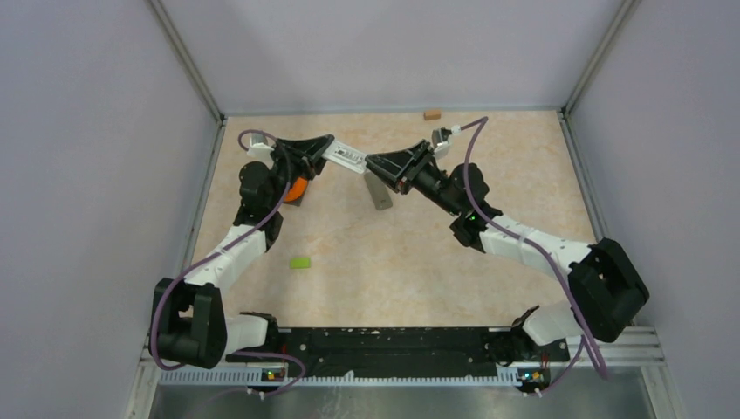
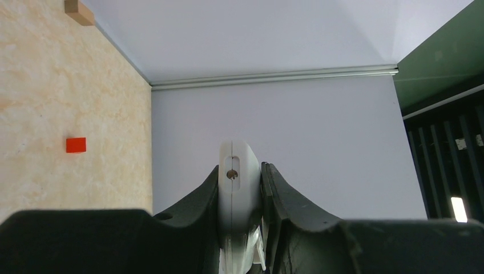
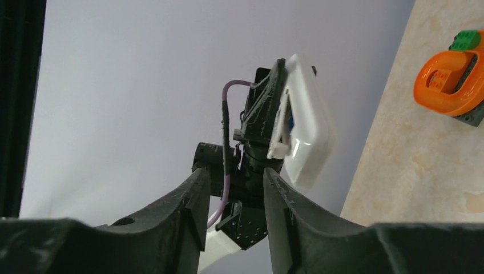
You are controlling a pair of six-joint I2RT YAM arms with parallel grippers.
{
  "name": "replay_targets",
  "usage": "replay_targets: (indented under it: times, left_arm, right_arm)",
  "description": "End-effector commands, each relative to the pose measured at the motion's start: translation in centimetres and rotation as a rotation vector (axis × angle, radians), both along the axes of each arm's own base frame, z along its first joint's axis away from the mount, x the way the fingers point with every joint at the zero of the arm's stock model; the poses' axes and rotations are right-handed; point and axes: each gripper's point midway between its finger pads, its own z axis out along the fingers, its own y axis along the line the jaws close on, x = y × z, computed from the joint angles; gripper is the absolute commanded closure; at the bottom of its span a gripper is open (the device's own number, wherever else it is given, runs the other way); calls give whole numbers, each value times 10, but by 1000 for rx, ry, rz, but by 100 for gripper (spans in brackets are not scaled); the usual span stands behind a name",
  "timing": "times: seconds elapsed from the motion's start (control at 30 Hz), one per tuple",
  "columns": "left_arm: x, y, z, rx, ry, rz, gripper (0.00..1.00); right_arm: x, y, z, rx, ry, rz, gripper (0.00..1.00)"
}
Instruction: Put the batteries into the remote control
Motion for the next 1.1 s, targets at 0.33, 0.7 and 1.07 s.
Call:
replay_targets:
  times: [0.33,0.7,1.07]
  left_arm:
    - [-22,-15,-3,127,-120,-110,100]
    - [-40,-35,-12,71,-134,-301,100]
    - [-40,-38,-25,61,-86,-328,100]
  right_arm:
    - [-6,-38,12,-741,-472,-97,14]
    - [-17,-23,-30,-1226,-607,157,31]
    - [-30,-8,-49,-1283,-598,218,24]
